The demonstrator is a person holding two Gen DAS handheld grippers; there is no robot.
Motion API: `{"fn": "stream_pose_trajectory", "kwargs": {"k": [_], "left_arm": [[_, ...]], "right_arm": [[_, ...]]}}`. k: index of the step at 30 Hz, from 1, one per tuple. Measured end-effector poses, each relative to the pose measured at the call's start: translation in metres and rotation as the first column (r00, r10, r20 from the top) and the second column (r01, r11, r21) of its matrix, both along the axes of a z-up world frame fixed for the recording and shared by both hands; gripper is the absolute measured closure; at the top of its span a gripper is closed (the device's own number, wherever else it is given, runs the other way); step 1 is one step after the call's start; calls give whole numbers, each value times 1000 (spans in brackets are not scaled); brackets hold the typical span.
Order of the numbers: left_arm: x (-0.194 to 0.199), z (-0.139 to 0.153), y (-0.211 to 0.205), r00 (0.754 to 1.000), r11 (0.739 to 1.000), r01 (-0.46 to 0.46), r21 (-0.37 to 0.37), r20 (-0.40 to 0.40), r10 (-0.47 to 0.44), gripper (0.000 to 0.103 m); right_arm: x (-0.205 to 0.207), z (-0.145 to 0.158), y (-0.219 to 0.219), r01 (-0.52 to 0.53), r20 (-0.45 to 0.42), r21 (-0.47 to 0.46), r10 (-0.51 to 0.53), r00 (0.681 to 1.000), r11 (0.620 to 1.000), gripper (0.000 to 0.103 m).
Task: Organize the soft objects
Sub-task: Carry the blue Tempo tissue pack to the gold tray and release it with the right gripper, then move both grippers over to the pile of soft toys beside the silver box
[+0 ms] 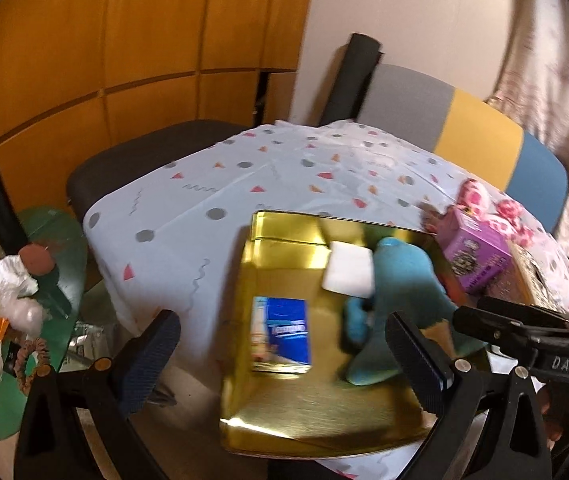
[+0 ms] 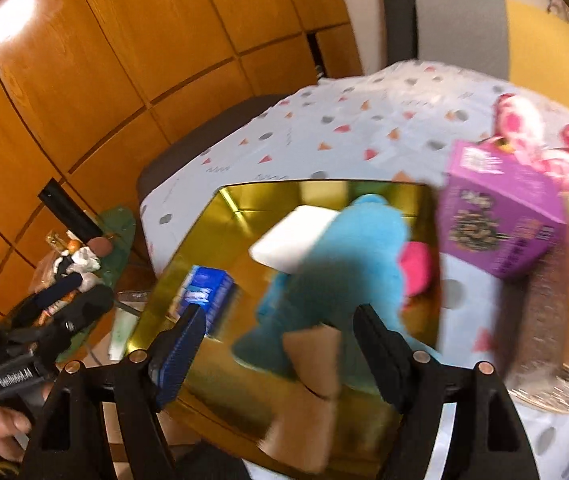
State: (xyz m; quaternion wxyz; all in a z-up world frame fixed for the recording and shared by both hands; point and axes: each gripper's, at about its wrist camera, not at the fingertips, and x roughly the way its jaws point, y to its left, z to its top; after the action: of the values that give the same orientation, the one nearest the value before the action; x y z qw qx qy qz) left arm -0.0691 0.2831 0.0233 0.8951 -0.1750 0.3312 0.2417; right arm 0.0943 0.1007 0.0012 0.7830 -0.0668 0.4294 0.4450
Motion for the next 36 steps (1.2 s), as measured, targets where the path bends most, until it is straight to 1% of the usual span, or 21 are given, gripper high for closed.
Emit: {"fn": "stream_pose_trajectory", "kwargs": {"k": [6,12,14,18,21,24,27,28,29,30,32,36], "left_arm": [[10,10,-33,995,995,94,36,7,-95,0],[23,16,-69,981,979,193,70,-10,-193,0],[27,18,-82,974,970,228,83,-15,-228,0],[34,21,-105,957,952,289,102,-30,-288,0],[39,22,-121,942,935,335,113,-40,-332,0],[45,22,-137,925,917,379,122,-54,-375,0],[50,21,-153,906,896,424,135,-66,-419,0],[52,21,-159,898,887,441,137,-69,-436,0],[53,21,-164,890,879,457,138,-70,-451,0],[54,22,-168,881,870,472,139,-71,-467,0],[56,24,-178,860,849,510,136,-63,-506,0],[63,29,-190,829,824,558,100,-37,-558,1]], "right_arm": [[-7,11,-54,66,87,-12,-65,994,998,25],[-6,19,-106,163,123,-3,-162,979,987,25],[-2,21,-128,208,133,-1,-206,969,978,25],[8,24,-172,307,142,1,-304,942,952,25],[17,25,-206,383,146,7,-380,913,924,25],[24,24,-239,460,156,4,-455,877,888,25],[30,22,-273,534,153,3,-528,835,846,25],[33,20,-288,570,152,4,-564,812,822,25],[33,20,-298,591,150,5,-585,797,807,25],[35,18,-314,627,146,8,-621,770,779,25],[40,16,-341,694,142,14,-688,711,720,25],[49,11,-398,835,143,36,-830,539,548,25]]}}
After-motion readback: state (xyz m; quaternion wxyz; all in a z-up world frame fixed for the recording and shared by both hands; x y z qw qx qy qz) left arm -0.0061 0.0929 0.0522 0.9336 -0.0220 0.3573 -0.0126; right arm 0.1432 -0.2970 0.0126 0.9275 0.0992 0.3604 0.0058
